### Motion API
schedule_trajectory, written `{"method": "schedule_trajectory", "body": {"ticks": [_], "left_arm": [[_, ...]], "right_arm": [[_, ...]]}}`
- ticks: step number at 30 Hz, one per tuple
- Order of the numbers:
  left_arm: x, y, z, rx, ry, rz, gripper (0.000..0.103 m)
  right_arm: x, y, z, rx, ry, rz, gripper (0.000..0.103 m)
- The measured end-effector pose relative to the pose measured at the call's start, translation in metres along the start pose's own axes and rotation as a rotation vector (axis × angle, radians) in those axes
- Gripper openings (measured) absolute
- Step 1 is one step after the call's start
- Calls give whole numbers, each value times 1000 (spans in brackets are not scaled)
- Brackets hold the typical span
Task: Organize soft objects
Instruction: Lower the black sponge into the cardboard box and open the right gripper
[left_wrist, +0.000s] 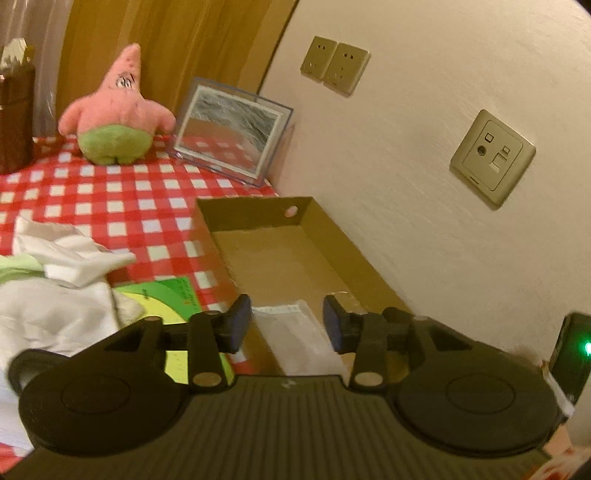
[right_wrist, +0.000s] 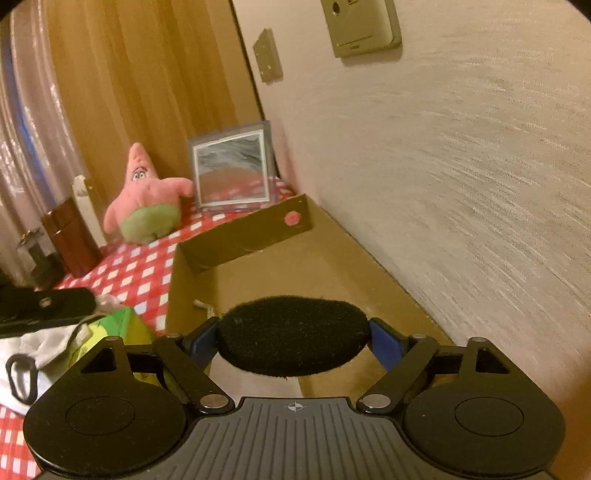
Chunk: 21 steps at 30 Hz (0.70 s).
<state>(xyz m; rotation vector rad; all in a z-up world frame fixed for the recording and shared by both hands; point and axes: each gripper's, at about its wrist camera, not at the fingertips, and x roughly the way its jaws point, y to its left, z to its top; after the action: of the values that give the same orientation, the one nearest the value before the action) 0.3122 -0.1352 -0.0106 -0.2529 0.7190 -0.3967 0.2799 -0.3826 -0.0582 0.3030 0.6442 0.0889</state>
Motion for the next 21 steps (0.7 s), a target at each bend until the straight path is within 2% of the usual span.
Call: {"method": "schedule_trajectory", "body": {"ticks": [1, 3, 10, 16, 21], "left_arm": [[-3, 0, 0, 9, -9, 9, 53], [-12, 0, -2, 22, -32, 22, 59], [-42, 0, -8, 46, -71, 47, 61], [-82, 6, -16, 71, -100, 70, 62], [-120, 16, -24, 66, -132, 119, 63]], "right_arm": [[0, 0, 2, 1, -7, -6, 86], [-4, 1, 5, 1, -18, -15, 87], [-26, 3, 9, 12, -30, -30, 87], [-59, 20, 16, 1, -50, -6, 87], [-89, 45, 17, -18, -66, 41, 87]]}}
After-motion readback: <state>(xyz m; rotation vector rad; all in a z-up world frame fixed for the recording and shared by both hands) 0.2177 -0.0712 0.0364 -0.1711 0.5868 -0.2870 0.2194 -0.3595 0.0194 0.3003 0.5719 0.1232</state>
